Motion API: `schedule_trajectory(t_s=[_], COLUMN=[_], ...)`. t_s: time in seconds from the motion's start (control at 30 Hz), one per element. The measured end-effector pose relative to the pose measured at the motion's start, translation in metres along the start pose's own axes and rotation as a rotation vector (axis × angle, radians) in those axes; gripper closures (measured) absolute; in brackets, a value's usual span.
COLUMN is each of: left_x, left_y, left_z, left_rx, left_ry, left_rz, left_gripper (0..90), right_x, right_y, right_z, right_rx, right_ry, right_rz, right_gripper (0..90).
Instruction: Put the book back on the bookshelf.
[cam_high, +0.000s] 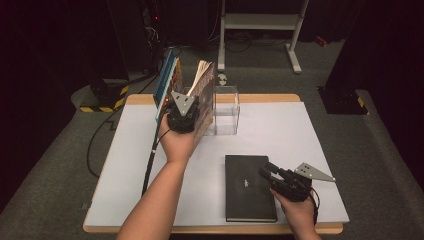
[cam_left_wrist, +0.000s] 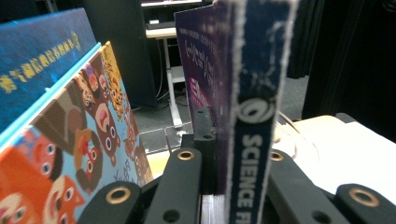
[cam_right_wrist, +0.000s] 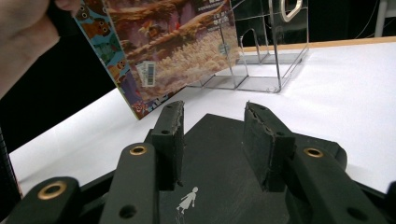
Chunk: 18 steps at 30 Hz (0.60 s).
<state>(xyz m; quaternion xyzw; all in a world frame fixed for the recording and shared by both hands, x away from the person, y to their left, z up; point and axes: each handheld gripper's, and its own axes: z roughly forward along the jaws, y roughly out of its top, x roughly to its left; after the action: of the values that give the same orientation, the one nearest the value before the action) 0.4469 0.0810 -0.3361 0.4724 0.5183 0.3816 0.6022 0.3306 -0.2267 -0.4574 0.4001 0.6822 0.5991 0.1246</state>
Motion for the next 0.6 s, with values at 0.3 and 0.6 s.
schedule_trajectory(t_s=[0.3,0.6], left_x=[0.002,0.002], left_y=[-0.001,-0.005], left_z=[0.020,0.042], left_rx=[-0.034,-0.040], left_ry=[0.024,0.035], left_rz=[0.013,0.011], left_gripper=[83.8,83.8], right_x=[0.001,0.002], right_y=[-0.001,-0.002], right_z=[0.000,0.002], right_rx=[0.004,0.007], right_ry=[0.004,0.009], right_rz=[-0.006,-0.007], right_gripper=[58.1,58.1])
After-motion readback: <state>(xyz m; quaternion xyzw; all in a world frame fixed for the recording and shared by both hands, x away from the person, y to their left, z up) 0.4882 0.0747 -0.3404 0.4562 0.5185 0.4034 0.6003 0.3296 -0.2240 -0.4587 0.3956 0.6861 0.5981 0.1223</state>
